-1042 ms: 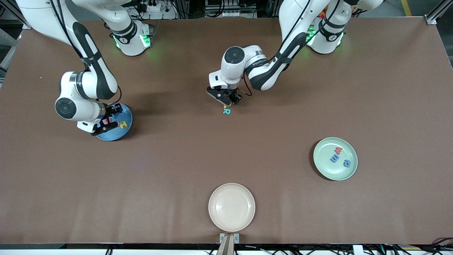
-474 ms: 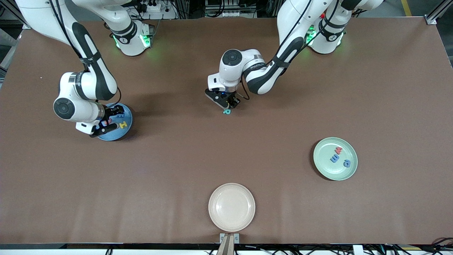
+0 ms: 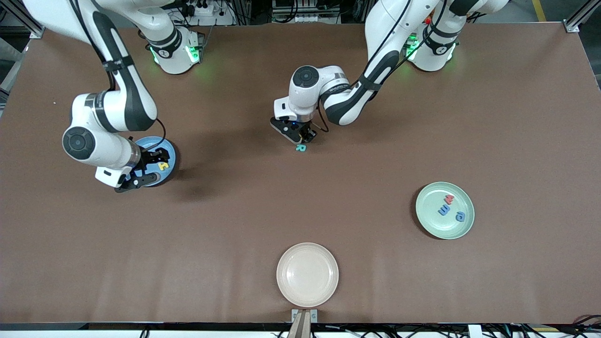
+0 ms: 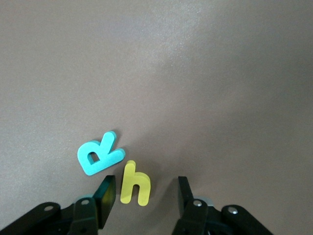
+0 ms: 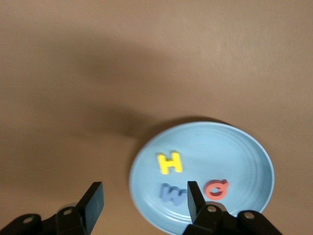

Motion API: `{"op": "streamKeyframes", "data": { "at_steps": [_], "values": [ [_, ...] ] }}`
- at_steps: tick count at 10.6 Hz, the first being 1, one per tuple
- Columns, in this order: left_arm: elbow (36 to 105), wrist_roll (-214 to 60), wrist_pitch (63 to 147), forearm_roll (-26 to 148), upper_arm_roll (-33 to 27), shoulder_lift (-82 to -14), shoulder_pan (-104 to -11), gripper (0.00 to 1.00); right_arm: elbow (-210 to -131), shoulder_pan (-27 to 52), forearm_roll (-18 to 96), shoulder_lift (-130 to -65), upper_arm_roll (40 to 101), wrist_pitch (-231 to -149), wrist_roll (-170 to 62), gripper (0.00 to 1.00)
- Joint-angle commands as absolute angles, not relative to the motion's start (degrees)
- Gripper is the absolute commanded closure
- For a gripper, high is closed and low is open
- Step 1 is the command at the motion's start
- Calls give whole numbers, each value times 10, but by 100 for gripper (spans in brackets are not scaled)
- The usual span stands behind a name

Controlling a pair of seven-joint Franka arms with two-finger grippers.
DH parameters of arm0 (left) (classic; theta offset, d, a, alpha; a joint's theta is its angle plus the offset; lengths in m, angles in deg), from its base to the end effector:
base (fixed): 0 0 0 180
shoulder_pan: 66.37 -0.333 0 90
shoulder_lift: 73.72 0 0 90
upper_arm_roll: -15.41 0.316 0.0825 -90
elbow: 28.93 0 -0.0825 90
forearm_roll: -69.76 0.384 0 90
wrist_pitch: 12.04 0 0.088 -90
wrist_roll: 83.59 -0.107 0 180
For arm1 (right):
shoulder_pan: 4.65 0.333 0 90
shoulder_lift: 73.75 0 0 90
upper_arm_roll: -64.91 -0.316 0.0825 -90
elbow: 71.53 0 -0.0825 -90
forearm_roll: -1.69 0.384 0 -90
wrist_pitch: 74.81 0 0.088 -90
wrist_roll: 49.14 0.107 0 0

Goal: Sort uppercase to blue plate, lowercase to green plate
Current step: 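Lower the blue W onto the blue plate while the left gripper reaches h, then release the W on the blue plate while the left gripper grasps h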

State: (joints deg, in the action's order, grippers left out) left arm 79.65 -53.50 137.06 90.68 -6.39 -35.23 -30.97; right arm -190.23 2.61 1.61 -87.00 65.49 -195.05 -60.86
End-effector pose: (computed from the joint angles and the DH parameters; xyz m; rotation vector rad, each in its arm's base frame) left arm 0.3490 -0.5337 0.1758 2.8658 -1.0333 0.0872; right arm 0.5541 0.0649 0.3037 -3.0794 -0.5001 0.3198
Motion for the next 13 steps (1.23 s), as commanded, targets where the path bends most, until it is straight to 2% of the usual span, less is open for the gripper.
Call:
{"op": "streamKeyframes", "data": {
  "at_steps": [1, 2, 5, 6, 8, 11, 13],
  "values": [
    [787, -529, 1370, 923, -59, -346, -304, 43, -1895, 22, 25, -847, 625, -1944, -569, 22],
    [787, -530, 1370, 924, -59, -346, -303, 50, -1890, 22, 25, -845, 611, -1945, -549, 22],
    [791, -531, 1369, 932, -59, -347, -304, 100, -1887, 22, 25, -846, 586, -1964, -506, 22],
    [792, -531, 1358, 932, -55, -354, -307, 100, -1881, 24, 24, -846, 569, -1964, -471, 22],
    [788, -537, 1276, 931, -52, -407, -329, 100, -1878, 23, 22, -846, 541, -1970, -426, 22],
    [786, -537, 1160, 892, -59, -504, -416, 100, -1874, 23, 21, -846, 516, -1973, -383, 22],
    [786, -540, 1112, 855, -59, -558, -486, 100, -1870, 23, 13, -845, 488, -1972, -333, 22]
  ]
}}
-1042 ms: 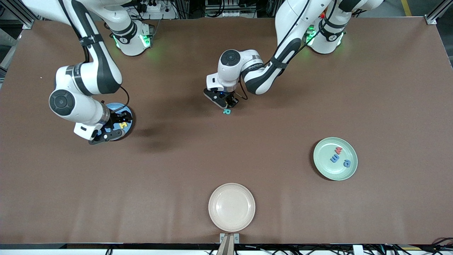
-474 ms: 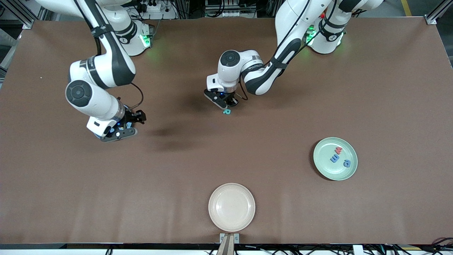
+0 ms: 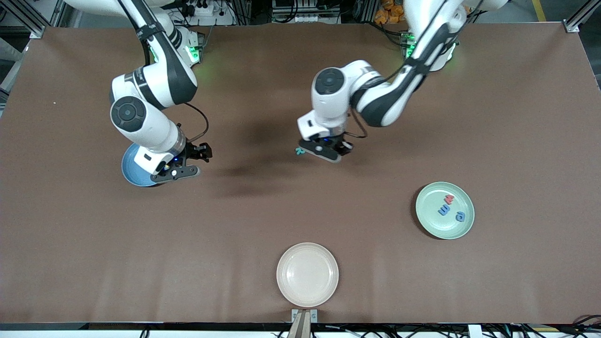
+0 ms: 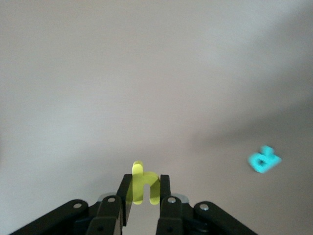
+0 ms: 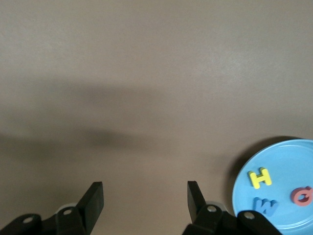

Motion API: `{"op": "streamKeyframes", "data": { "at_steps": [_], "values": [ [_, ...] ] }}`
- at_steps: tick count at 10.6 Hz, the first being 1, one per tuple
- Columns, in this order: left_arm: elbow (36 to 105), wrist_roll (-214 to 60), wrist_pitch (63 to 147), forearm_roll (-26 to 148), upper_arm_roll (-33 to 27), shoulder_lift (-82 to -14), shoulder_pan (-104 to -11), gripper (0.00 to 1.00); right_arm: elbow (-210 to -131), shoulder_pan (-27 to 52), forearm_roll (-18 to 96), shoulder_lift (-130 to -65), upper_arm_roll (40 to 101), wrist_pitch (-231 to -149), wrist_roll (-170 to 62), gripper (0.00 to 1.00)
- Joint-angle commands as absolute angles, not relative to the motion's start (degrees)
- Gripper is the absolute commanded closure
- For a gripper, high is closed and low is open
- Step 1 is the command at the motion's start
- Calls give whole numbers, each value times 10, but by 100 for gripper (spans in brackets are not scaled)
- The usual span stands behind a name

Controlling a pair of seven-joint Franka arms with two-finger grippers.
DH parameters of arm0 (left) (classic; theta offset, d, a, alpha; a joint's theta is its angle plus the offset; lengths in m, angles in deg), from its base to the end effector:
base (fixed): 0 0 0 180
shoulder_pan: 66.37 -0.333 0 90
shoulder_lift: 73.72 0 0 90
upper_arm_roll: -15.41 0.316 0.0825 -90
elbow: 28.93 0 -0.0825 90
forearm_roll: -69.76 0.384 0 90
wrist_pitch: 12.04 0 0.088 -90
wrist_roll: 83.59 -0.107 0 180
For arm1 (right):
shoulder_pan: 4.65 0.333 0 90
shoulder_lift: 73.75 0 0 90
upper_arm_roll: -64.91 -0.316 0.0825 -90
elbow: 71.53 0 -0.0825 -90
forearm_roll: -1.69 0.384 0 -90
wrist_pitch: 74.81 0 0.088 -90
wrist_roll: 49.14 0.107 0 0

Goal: Sort uppercase to blue plate, lowercase to green plate
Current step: 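Carry the yellow h to the green plate while the right gripper reaches R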

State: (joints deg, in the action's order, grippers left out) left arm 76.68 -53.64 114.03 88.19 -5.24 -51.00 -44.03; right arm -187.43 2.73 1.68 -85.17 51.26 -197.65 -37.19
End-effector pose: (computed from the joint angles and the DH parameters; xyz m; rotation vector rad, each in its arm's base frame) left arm 0.4825 -0.4140 0.3235 -2.9802 0.5944 -0.1046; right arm 0.5408 0.2043 0.3488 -3.1053 -0.2423 0.1291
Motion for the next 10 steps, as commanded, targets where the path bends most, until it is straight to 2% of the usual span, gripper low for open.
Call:
{"op": "streamKeyframes", "data": {
  "at_steps": [1, 3, 5, 7, 9, 10],
  "values": [
    [786, -552, 1094, 854, -56, -574, -523, 100, -1870, 23, 7, -845, 479, -1972, -315, 22],
    [770, -611, 1058, 802, -32, -576, -600, 100, -1868, 24, -8, -845, 465, -1973, -280, 22],
    [770, -690, 1057, 784, 47, -569, -609, 100, -1872, 29, -40, -849, 431, -2007, -199, 22],
    [766, -739, 1070, 784, 112, -534, -609, 100, -1869, 65, -78, -874, 425, -2023, -109, 23],
    [740, -739, 1096, 784, 139, -490, -607, 100, -1868, 99, -88, -911, 425, -2072, -36, 23],
    [713, -738, 1100, 784, 143, -461, -607, 93, -1856, 127, -93, -932, 426, -2079, -4, 23]
  ]
}}
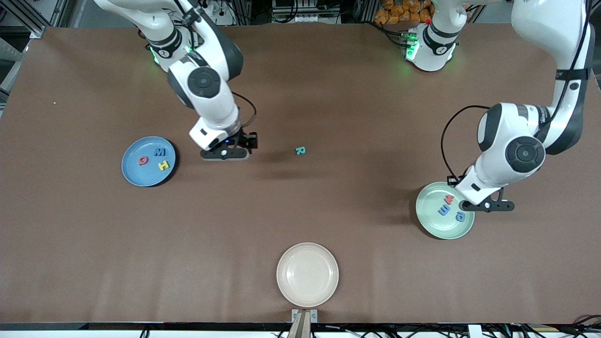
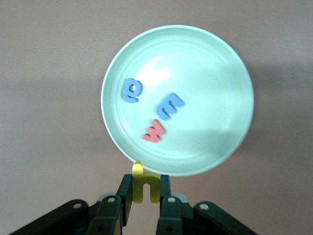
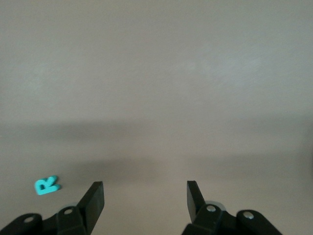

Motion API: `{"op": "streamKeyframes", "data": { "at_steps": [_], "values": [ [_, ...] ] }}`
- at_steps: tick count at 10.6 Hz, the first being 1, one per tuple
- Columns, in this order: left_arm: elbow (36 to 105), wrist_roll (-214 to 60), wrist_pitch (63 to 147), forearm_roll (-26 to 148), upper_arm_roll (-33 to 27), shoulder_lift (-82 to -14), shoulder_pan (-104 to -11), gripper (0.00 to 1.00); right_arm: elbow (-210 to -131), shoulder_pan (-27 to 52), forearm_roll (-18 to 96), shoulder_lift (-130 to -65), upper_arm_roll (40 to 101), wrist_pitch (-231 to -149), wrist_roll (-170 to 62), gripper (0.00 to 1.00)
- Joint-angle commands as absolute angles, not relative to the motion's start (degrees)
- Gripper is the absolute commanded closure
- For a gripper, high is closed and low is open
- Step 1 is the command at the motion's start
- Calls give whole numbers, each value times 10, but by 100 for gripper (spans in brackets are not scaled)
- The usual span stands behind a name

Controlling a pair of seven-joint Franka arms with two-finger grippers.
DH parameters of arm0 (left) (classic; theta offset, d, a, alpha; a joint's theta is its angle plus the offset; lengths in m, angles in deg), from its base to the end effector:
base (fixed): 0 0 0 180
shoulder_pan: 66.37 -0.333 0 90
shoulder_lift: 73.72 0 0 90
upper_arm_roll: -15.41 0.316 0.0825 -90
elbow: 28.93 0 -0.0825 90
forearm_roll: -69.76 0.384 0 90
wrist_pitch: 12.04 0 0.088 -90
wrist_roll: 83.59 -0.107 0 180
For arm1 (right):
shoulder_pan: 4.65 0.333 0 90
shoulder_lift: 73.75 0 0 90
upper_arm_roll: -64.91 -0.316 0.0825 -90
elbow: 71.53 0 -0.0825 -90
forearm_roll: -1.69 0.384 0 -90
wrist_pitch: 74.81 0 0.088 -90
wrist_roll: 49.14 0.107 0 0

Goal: Sort uppercase to blue plate, lowercase to green plate
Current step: 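Carry the yellow h to the green plate while the right gripper reaches R, then release the h on the green plate while the right gripper grasps R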

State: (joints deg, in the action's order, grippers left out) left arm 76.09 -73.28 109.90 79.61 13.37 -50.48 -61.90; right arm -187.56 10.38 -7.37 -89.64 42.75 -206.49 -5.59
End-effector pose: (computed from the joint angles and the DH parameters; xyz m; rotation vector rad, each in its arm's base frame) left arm 0.6261 -0.0624 0.3023 -2.9972 0.0460 0.1345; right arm 0.4800 0.3512 0.3233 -3.1398 0.0332 -0.0406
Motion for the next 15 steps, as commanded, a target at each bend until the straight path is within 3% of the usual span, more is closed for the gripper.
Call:
{"op": "streamKeyframes", "data": {
  "at_steps": [1, 2, 3, 4, 9, 15],
  "values": [
    [680, -738, 1101, 784, 153, -436, -607, 84, -1827, 147, -109, -957, 426, -2076, 29, 23],
    [663, -731, 1100, 784, 154, -424, -607, 70, -1816, 157, -139, -974, 426, -2077, 61, 23],
    [657, -724, 1100, 792, 158, -426, -599, 10, -1801, 173, -153, -992, 426, -2079, 83, 23],
    [654, -729, 1100, 805, 171, -435, -592, 0, -1788, 180, -164, -1011, 426, -2082, 81, 22],
    [626, -731, 1053, 802, 184, -550, -587, 0, -1735, 226, -162, -1111, 432, -2164, 106, 23],
    [614, -731, 950, 734, 183, -666, -594, 0, -1735, 242, -166, -1136, 438, -2184, 102, 23]
  ]
}}
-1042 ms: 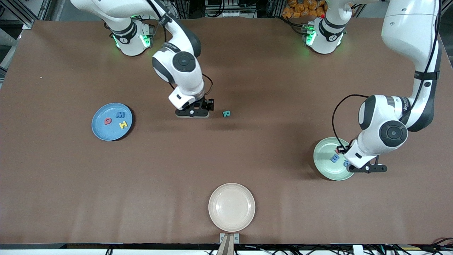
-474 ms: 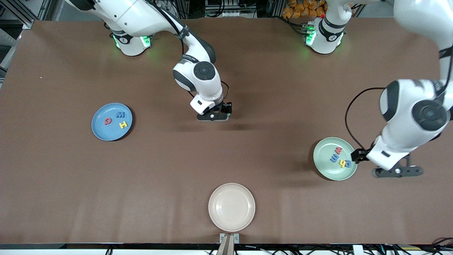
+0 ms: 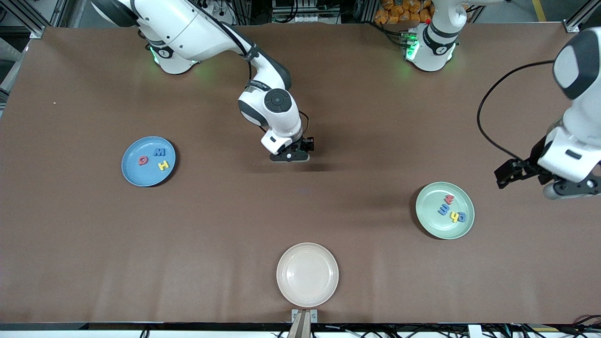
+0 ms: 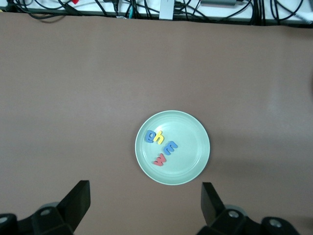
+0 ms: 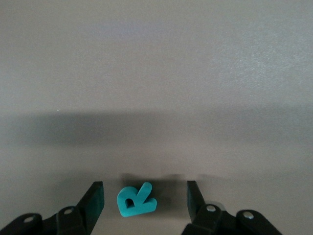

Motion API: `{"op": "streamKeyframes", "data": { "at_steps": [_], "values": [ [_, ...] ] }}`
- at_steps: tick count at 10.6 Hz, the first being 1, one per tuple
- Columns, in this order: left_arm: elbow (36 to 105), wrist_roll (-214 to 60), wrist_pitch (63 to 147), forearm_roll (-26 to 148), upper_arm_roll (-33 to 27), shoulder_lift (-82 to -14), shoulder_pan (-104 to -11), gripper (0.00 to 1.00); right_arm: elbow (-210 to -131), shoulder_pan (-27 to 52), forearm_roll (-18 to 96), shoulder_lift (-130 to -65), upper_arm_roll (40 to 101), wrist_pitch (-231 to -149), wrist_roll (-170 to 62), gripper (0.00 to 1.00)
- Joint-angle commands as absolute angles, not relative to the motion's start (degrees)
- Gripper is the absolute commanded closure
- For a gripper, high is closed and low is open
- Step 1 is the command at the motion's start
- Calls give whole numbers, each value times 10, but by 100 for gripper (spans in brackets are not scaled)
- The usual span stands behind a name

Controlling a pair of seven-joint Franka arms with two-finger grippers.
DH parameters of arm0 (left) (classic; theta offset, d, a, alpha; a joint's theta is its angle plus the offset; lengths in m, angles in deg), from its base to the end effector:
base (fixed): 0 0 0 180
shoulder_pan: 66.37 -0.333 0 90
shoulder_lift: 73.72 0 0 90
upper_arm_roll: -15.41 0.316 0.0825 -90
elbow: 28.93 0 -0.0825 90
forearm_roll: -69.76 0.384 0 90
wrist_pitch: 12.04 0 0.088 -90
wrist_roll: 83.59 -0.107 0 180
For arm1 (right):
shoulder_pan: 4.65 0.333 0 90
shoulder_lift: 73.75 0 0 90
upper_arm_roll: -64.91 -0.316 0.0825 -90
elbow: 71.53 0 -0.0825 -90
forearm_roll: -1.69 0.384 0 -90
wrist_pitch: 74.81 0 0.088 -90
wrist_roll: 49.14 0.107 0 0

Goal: Sort uppercase to blue plate, lowercase to green plate
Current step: 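Release the h on the green plate while the right gripper grasps R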

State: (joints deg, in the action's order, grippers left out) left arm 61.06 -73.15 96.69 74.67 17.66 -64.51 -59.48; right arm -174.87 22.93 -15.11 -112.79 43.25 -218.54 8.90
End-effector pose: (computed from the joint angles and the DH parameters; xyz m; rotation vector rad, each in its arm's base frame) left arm 0.6271 -0.0464 0.5612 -3.0604 -0.1216 -0.2713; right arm 0.4432 0.4884 0.1953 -3.0420 0.0149 -0.0177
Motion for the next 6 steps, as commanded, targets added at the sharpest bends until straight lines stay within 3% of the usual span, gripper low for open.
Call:
{"op": "streamKeyframes", "data": {
  "at_steps": [1, 4, 6],
  "values": [
    [614, -732, 940, 735, 182, -679, -597, 0, -1736, 244, -167, -1140, 438, -2187, 99, 23],
    [612, -733, 907, 737, 181, -701, -598, 0, -1737, 245, -183, -1147, 439, -2203, 98, 28],
    [563, -733, 847, 734, 182, -702, -596, 0, -1737, 250, -185, -1151, 439, -2204, 98, 29]
  ]
}}
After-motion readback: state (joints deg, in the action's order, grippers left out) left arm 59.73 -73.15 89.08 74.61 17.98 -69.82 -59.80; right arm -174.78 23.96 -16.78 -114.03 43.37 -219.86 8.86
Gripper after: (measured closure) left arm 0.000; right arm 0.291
